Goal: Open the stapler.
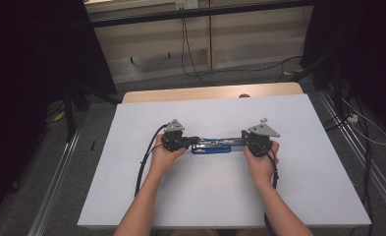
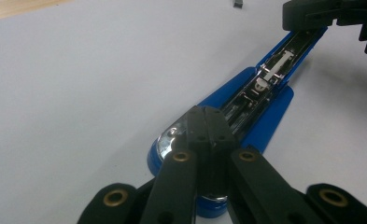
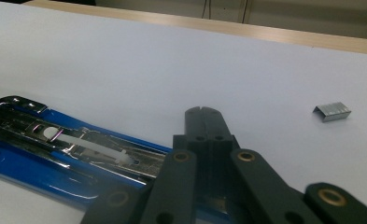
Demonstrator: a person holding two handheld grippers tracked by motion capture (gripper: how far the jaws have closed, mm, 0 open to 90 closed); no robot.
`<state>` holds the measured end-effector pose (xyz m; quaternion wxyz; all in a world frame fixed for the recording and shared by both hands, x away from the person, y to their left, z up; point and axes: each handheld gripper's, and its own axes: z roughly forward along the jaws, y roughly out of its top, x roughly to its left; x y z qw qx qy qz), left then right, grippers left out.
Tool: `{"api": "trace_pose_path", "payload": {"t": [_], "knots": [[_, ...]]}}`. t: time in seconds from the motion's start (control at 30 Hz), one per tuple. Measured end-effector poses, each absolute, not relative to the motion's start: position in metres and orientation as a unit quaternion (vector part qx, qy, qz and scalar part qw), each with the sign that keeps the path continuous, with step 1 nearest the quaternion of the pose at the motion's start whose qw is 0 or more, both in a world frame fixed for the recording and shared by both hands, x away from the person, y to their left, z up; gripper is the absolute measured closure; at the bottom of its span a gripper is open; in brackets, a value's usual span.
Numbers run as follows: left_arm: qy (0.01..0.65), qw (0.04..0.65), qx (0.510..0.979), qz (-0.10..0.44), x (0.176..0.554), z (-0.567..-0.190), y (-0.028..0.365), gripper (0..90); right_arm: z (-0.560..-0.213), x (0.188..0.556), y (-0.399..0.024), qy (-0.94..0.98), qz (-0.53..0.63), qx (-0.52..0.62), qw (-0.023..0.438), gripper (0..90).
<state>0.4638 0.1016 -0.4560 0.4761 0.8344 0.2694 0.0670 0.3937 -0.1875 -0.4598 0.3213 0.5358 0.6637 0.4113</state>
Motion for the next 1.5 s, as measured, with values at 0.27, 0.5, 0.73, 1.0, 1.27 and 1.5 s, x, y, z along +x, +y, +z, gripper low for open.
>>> {"api": "trace_pose_path", "payload": {"t": [0.27, 0.5, 0.73, 1.0, 1.27, 1.5], "knots": [[0.263, 0.474, 0.837, 0.082, 0.461, -0.455, 0.099, 90.0, -0.46, 0.397, -0.189, 0.669, 0.408, 0.532, 0.319, 90.0], [0.268, 0.488, 0.827, 0.081, 0.461, -0.45, 0.101, 90.0, -0.459, 0.4, -0.189, 0.677, 0.399, 0.533, 0.315, 90.0], [0.281, 0.502, 0.816, 0.057, 0.462, -0.45, 0.102, 84.9, -0.454, 0.402, -0.188, 0.686, 0.394, 0.527, 0.31, 89.0], [0.315, 0.508, 0.798, 0.072, 0.461, -0.436, 0.113, 54.4, -0.438, 0.403, -0.188, 0.697, 0.401, 0.5, 0.321, 68.1], [0.32, 0.497, 0.802, 0.087, 0.459, -0.427, 0.122, 26.1, -0.422, 0.406, -0.208, 0.691, 0.396, 0.505, 0.333, 41.7], [0.33, 0.49, 0.802, 0.085, 0.456, -0.421, 0.128, 16.8, -0.42, 0.408, -0.229, 0.682, 0.392, 0.518, 0.336, 31.1]]}}
